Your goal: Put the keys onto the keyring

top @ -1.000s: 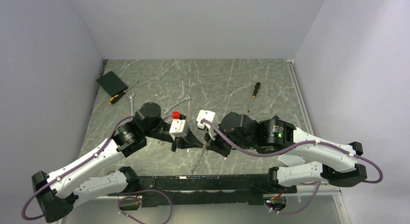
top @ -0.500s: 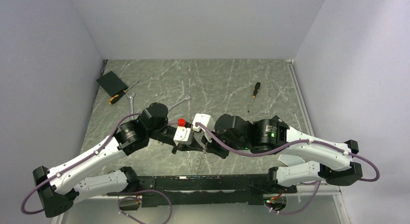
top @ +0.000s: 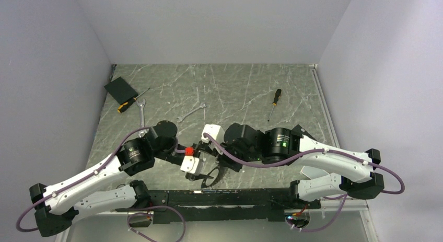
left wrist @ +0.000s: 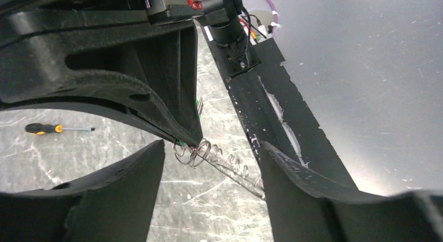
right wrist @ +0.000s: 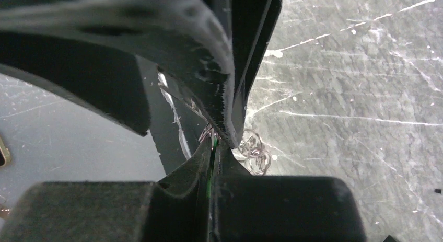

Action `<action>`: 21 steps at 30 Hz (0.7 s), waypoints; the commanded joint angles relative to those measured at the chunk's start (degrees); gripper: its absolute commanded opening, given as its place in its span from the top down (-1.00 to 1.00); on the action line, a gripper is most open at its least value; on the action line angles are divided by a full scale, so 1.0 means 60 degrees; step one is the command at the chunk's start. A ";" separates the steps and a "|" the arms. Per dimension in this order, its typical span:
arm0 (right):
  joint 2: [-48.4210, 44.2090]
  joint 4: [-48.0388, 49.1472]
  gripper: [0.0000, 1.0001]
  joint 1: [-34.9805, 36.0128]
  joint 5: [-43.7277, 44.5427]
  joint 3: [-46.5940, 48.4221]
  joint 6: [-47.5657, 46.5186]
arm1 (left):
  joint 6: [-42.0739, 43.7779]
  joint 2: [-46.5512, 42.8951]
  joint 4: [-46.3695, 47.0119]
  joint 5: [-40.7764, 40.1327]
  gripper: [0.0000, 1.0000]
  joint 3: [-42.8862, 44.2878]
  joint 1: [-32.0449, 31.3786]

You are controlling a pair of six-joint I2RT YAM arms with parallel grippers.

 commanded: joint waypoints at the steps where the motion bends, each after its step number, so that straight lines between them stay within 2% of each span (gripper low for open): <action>1: -0.0054 0.0535 1.00 -0.0030 0.0221 0.0204 0.0088 | 0.0184 -0.0635 0.0822 -0.0297 -0.49 -0.0395 -0.0060; 4: 0.0022 0.0507 1.00 -0.0030 0.0273 0.0197 0.0087 | -0.0035 -0.0851 0.0853 -0.0531 -0.72 -0.0497 -0.0056; 5: 0.0057 0.0505 1.00 -0.0030 0.0292 0.0190 0.0087 | -0.0157 -0.0926 0.0864 -0.0597 -0.90 -0.0506 -0.0063; 7: 0.0116 0.0533 1.00 -0.0030 0.0305 0.0175 0.0109 | -0.0638 -0.1116 0.1133 -0.0796 -0.99 -0.0621 -0.0057; 11: 0.0173 0.0637 1.00 -0.0030 0.0447 0.0187 0.0145 | -0.2743 -0.1658 0.2196 -0.1844 -0.99 -0.1158 -0.0056; 15: 0.0145 0.0724 1.00 -0.0030 0.0890 0.0191 0.0195 | -0.6261 -0.2235 0.2719 -0.4085 -0.99 -0.1736 -0.0060; 19: 0.0079 0.0868 1.00 -0.0030 0.1639 0.0111 0.0361 | -0.8016 -0.2610 0.2648 -0.5329 -0.97 -0.2053 -0.0070; 21: 0.0058 0.0938 1.00 -0.0030 0.2284 0.0088 0.0559 | -0.8967 -0.2765 0.2595 -0.6179 -0.84 -0.2179 -0.0056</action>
